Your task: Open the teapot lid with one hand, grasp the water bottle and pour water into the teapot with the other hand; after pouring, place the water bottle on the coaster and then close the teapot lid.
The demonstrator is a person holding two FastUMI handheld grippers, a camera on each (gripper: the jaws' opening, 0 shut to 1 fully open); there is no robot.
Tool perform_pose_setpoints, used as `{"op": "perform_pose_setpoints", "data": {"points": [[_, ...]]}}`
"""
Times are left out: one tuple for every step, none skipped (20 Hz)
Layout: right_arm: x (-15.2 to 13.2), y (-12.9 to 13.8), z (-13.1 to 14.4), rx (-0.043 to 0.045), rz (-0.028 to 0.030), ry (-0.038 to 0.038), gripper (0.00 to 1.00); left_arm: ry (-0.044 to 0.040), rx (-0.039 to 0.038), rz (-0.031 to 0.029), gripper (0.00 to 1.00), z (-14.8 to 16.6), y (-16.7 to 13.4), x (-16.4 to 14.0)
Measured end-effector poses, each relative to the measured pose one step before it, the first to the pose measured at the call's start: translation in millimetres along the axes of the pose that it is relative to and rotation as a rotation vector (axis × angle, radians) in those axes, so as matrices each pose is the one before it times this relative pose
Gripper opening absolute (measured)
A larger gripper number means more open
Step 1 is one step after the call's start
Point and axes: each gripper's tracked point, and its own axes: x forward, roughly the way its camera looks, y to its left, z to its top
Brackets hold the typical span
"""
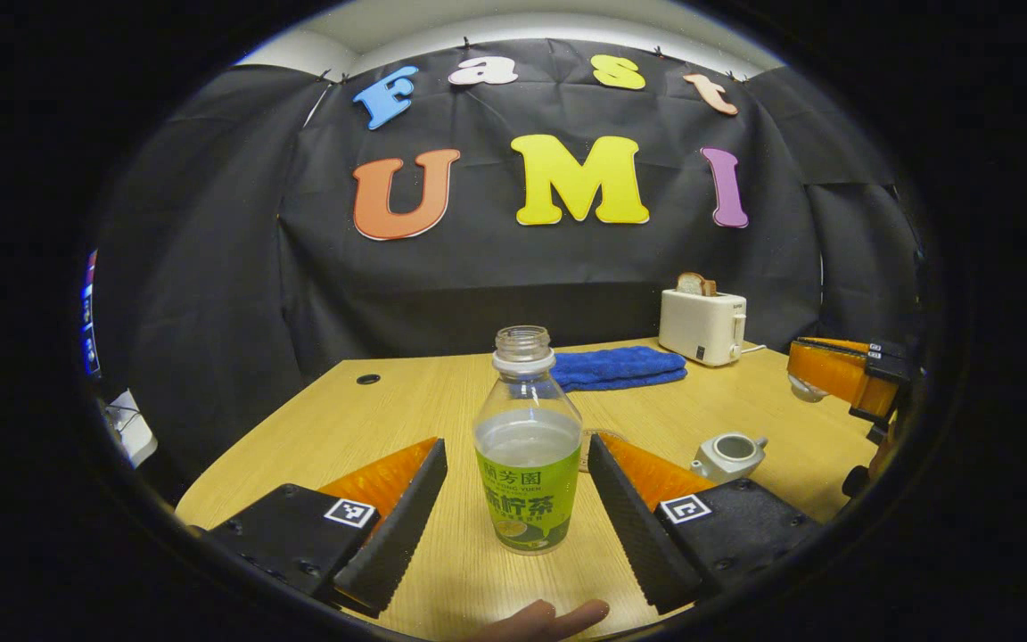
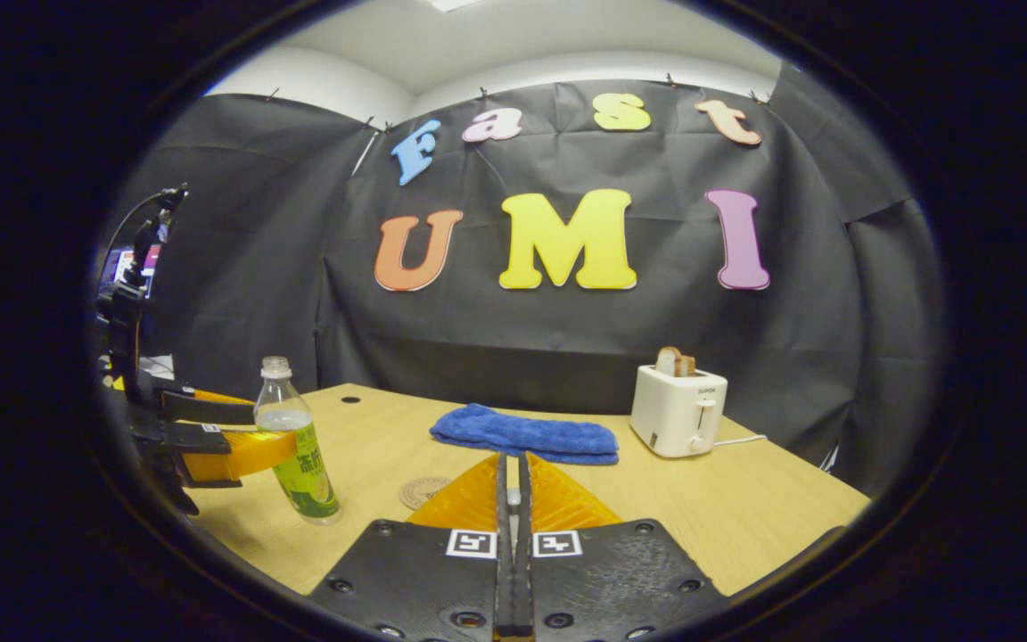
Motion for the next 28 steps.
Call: {"op": "perform_pose_setpoints", "data": {"points": [[0.69, -0.96, -3.23, 0.00645, 0.00977, 0.00680, 0.00, 0.00792, -0.01415, 0.02587, 0.99, -13.11, 3.34, 12.96], [-0.57, -2.00, -0.07, 0.00536, -0.00305, -0.00139, 0.00, -0.01604, -0.01957, 0.01558, 1.00, -1.03, 1.53, 6.61], [-0.54, -1.87, -0.26, 0.00296, -0.00237, 0.00152, 0.00, -0.00696, -0.02018, 0.00428, 1.00, -0.57, 0.56, 4.78], [-0.14, -2.83, -0.94, 0.00005, -0.00452, 0.00301, 0.00, -0.00219, -0.01151, 0.00541, 0.99, -3.37, -0.15, 2.13], [-1.89, -4.85, -2.59, 0.00009, -0.01028, 0.00293, 0.00, -0.01002, -0.00575, 0.02806, 0.98, 1.03, 3.64, 2.83], [-0.25, -2.00, -0.93, -0.00090, -0.00388, 0.00459, 0.00, -0.00213, 0.00146, 0.00435, 0.95, 0.29, -0.05, 0.60], [-1.10, -2.73, -1.42, 0.00034, -0.00556, 0.00270, 0.00, 0.00740, 0.00081, 0.00372, 0.82, -1.40, 0.55, 1.59], [-0.93, -1.94, 0.13, 0.00126, -0.00498, 0.00099, 0.00, -0.00104, 0.00460, -0.00543, 0.80, 1.34, -1.87, -4.02], [-0.08, -1.72, -1.44, 0.00480, -0.00252, 0.00157, 0.00, 0.00974, 0.00853, -0.00065, 0.78, 0.07, -0.71, -1.69], [-0.54, -1.48, -0.11, 0.00475, -0.00173, 0.00178, 0.00, 0.01417, 0.01521, 0.01409, 0.78, -1.79, 2.71, -1.73], [-1.46, -0.71, -2.00, 0.00110, -0.00095, 0.00395, 0.00, 0.01597, 0.01944, 0.02133, 0.77, 0.24, 4.18, -2.33], [-1.46, -1.94, -0.10, 0.00146, -0.00054, 0.00308, 0.00, 0.01767, 0.02820, 0.02933, 0.77, -0.37, 4.63, -3.28], [-1.09, -1.67, -0.06, 0.00350, 0.00166, -0.00007, 0.00, 0.01718, 0.03414, 0.03499, 0.76, -0.74, 5.34, -2.89], [-2.86, -5.03, 2.76, 0.00446, -0.00136, -0.00495, 0.00, 0.03199, 0.05821, 0.05690, 0.76, -3.81, 9.08, -4.38], [-1.74, -5.18, 1.09, -0.00076, -0.00582, -0.00398, 0.00, 0.01338, 0.04298, 0.03378, 0.76, -1.34, 3.78, -3.85], [-1.56, -4.90, -0.18, -0.00012, -0.00461, -0.00033, 0.00, -0.00048, 0.03182, 0.02181, 0.75, 2.26, -0.39, -3.01], [-1.42, -5.57, -1.32, 0.00141, -0.00364, 0.00411, 0.00, -0.00070, 0.04318, 0.00897, 0.75, 0.73, -4.19, -2.58], [-2.65, -7.46, 0.13, 0.00724, -0.00738, 0.00279, 0.00, -0.00015, 0.04185, -0.00755, 0.75, 1.26, -9.69, -4.46], [-2.87, -9.55, 0.21, 0.01348, -0.01124, -0.00281, 0.00, -0.00116, 0.05754, -0.01192, 0.75, 1.79, -12.05, -3.58], [-0.80, -5.37, 0.86, 0.00900, -0.00474, -0.00058, 0.00, 0.00556, 0.04480, -0.00288, 0.75, 0.05, -5.19, 0.14], [-1.13, -5.44, -1.34, 0.01129, -0.00559, -0.00163, 0.00, -0.00112, 0.05164, -0.00116, 0.75, 1.59, -5.16, -1.29], [-2.09, -10.03, -0.22, 0.01599, -0.00955, 0.00113, 0.00, -0.00104, 0.09157, 0.00346, 0.75, 3.16, -5.68, -1.79], [-1.15, -5.21, 0.14, 0.00577, -0.00527, -0.00073, 0.00, -0.00317, 0.06113, 0.00299, 0.75, 4.69, -5.32, -0.34], [0.34, -5.32, -1.01, 0.00431, -0.00754, 0.00000, 0.00, -0.00495, 0.04417, -0.00532, 0.75, 3.42, -5.38, 0.32], [0.71, -7.06, 1.06, -0.00577, -0.01040, -0.00219, 0.00, -0.00318, 0.06823, -0.01452, 0.75, 4.10, -10.03, 2.44], [0.86, -3.30, -0.45, -0.00776, -0.00583, -0.00328, 0.00, -0.01006, 0.06762, -0.00259, 0.75, 5.81, -5.73, 1.13], [-1.16, -2.67, 0.13, -0.00493, -0.00276, -0.00269, 0.00, -0.00852, 0.05109, 0.00204, 0.75, 5.01, -2.89, -0.25], [0.68, -3.41, -0.55, 0.00053, 0.00021, -0.00216, 0.00, -0.00482, 0.05018, 0.00361, 0.75, 5.60, -1.14, -0.70]]}}
